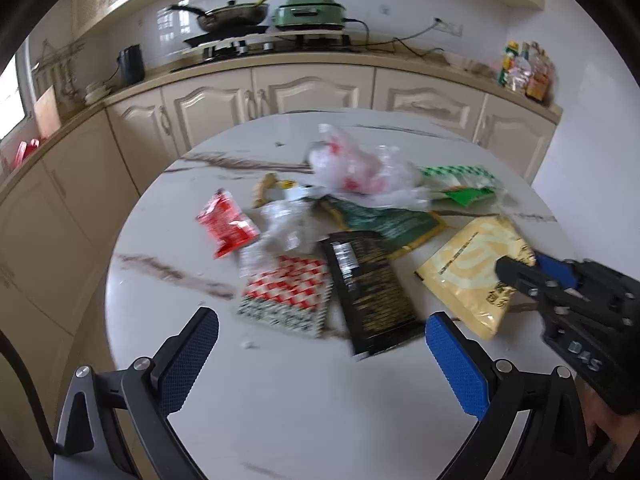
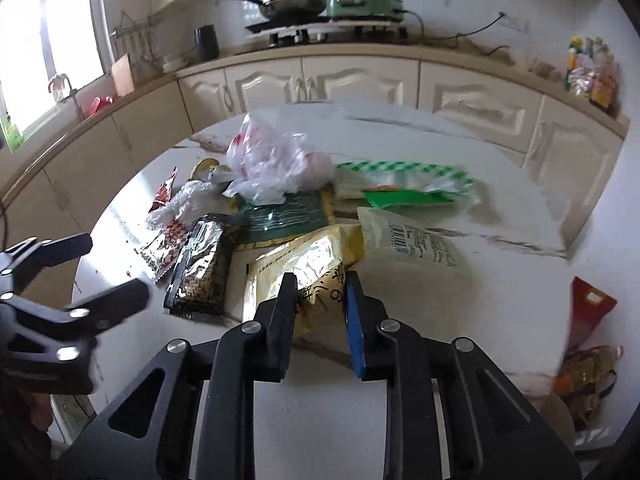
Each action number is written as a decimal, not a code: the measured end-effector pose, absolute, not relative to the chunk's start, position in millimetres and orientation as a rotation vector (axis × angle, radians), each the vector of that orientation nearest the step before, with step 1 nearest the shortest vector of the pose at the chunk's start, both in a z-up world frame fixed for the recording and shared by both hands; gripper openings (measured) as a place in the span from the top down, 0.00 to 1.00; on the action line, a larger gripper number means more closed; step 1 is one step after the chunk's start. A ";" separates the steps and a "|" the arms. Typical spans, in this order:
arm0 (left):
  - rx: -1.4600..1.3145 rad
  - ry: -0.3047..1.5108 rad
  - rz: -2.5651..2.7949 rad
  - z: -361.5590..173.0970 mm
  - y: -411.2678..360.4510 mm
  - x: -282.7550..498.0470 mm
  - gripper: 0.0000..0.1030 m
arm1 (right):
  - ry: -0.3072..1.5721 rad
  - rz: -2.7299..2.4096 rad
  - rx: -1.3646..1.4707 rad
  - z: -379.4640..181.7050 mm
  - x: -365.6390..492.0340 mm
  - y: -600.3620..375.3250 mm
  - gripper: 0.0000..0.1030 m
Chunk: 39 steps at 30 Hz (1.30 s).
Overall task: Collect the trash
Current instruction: 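Grasp the black sachet with the left tool while the right tool grasps the yellow snack bag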
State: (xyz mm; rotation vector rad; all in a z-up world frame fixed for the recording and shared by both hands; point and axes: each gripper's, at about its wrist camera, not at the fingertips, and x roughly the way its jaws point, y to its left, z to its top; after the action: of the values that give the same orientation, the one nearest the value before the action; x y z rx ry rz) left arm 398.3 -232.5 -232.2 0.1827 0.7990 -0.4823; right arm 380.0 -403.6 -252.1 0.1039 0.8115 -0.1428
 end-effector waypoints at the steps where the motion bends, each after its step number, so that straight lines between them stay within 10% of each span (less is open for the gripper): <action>1: 0.197 0.800 -0.483 -233.3 -239.9 398.9 0.01 | 0.790 -0.159 0.111 -248.0 373.9 -408.1 0.79; 6: 0.243 0.817 -0.443 -244.7 -270.7 410.4 0.05 | 0.791 -0.207 0.136 -248.0 361.0 -429.4 0.79; 23: 0.225 0.858 -0.550 -266.6 -295.6 435.8 0.81 | 0.784 -0.177 0.150 -253.4 355.9 -431.3 0.79; 39: 0.081 0.739 -0.670 -203.3 -212.4 399.7 0.90 | 0.691 -0.160 0.088 -206.9 351.9 -382.3 0.79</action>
State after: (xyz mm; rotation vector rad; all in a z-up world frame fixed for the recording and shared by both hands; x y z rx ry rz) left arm 399.7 -212.4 -203.3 0.0807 0.7390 -0.6700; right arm 351.9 -382.3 -206.9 0.0880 0.6912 -0.1596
